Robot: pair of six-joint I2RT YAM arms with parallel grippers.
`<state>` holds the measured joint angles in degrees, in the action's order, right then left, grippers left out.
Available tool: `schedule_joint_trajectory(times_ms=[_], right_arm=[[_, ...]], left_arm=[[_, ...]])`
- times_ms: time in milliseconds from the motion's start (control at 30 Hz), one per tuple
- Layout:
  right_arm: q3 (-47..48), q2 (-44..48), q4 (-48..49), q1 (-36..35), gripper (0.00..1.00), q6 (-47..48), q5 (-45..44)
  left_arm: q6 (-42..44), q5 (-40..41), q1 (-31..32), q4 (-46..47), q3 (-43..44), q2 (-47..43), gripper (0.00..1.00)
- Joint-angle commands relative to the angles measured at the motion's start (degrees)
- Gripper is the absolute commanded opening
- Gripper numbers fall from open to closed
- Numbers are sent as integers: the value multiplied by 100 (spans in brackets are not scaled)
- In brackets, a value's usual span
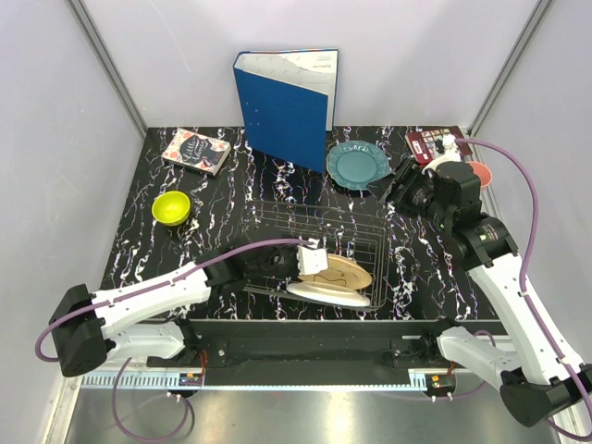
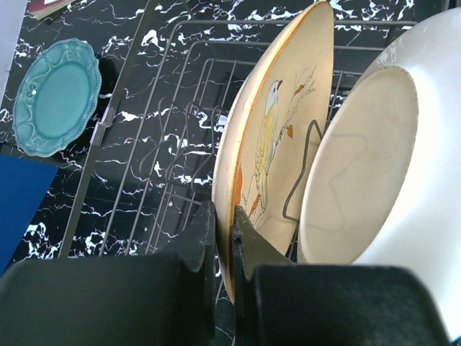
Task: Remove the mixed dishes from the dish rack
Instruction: Pick up the plate from the dish rack.
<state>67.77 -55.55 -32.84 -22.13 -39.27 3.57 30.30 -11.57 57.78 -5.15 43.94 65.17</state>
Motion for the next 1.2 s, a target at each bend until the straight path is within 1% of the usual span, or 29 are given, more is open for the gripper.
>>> schedule_joint_trajectory(times_ms=[0,367,800,900,933,1033,1167], right_arm=[[-18,71,111,7,67,130,-146],[70,27,111,-2,67,218,-173],[61,44,111,-11,67,253,-182],[70,27,111,-2,67,244,-182],[79,27,120,-2,67,253,-173],[114,18,103,-19,67,253,-182],[184,18,102,-2,67,270,-173]], left_arm=[[-51,-214,67,-250,466,-127,0],[-42,726,76,84,984,-241,0],[-183,1025,93,198,1292,-250,0],[-209,1140,93,286,1459,-259,0],[-200,1314,93,312,1555,-276,0],[-130,1499,93,488,1739,-303,0],[54,1553,93,497,2091,-242,0]])
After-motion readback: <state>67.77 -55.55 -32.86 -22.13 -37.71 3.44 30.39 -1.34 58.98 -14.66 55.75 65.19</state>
